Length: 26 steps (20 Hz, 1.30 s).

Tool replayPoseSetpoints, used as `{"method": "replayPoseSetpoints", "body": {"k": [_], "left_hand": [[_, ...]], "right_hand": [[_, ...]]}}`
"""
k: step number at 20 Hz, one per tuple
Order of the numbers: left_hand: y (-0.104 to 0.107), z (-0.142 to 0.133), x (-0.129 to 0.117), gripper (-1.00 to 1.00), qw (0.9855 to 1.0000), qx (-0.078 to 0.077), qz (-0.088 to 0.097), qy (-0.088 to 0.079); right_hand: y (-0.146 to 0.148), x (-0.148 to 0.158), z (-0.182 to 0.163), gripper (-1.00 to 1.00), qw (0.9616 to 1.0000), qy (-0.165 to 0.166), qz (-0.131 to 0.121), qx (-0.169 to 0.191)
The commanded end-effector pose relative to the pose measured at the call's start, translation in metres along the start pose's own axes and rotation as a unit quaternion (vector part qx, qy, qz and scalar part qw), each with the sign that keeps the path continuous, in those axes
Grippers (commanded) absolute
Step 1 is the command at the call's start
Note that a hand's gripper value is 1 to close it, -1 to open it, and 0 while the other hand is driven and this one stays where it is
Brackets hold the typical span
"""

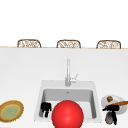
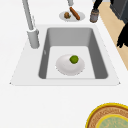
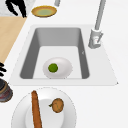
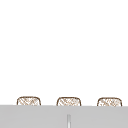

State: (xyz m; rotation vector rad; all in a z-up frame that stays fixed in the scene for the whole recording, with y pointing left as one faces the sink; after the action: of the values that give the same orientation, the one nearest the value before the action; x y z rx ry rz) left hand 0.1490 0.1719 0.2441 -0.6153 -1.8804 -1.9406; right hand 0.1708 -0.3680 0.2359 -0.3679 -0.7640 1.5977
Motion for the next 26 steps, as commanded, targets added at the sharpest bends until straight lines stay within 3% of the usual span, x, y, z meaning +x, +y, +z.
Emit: {"method": "replayPoseSetpoints", "body": {"k": [1,3,9,15,26], "left_hand": [[0.0,0.0,0.0,0.0,1.0,0.0,0.0,0.0],[0.0,0.0,0.0,0.0,1.0,0.0,0.0,0.0],[0.0,0.0,0.0,0.0,1.0,0.0,0.0,0.0],[0.0,0.0,0.0,0.0,1.0,0.0,0.0,0.0],[0.0,0.0,0.0,0.0,1.0,0.0,0.0,0.0]], "right_hand": [[-0.008,-0.005,-0.019,-1.0,0.9998,-0.005,0.011,-0.015],[-0.006,-0.012,-0.031,-1.0,0.9997,-0.009,0.015,-0.015],[0.003,-0.024,-0.041,-1.0,0.9999,-0.006,-0.004,0.008],[0.002,-0.035,-0.069,-1.0,0.9999,-0.001,0.014,0.003],[0.01,-0.057,-0.101,-1.0,0.9999,-0.013,0.0,0.01]]}}
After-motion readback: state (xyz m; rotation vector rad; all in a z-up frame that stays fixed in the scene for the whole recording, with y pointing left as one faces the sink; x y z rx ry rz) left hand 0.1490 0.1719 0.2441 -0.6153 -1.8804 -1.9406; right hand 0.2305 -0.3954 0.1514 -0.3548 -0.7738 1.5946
